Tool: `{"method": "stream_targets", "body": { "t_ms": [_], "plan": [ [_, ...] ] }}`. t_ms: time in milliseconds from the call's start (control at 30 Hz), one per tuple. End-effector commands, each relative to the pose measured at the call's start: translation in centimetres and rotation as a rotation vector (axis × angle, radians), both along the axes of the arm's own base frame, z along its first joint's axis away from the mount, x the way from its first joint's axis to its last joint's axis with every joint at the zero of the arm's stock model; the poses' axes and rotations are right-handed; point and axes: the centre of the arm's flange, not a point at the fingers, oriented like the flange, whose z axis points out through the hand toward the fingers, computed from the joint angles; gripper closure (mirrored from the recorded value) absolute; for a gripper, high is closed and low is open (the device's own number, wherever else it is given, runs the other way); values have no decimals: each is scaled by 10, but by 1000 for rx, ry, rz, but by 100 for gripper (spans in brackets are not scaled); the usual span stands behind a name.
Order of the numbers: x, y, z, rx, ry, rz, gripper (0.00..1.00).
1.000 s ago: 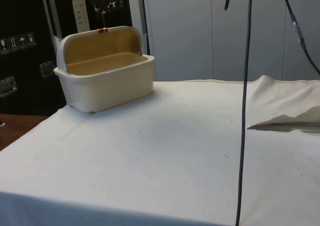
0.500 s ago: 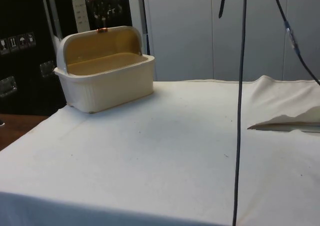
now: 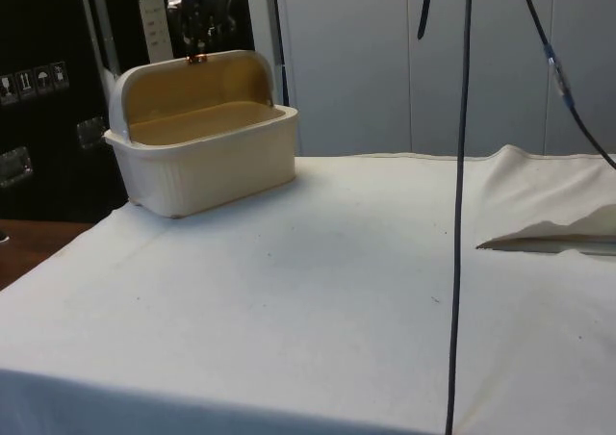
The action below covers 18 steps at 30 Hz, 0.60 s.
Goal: Open the lid, then close it.
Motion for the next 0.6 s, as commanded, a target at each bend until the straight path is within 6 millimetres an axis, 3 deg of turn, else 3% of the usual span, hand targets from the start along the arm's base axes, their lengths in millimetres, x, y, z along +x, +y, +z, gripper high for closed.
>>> {"method": "stream_targets", "body": {
  "t_ms": [0, 567],
  "plan": [
    [0, 0, -1, 1, 6, -1, 100],
    [-7, 16, -6, 31, 118, -13, 100]
  ]
}}
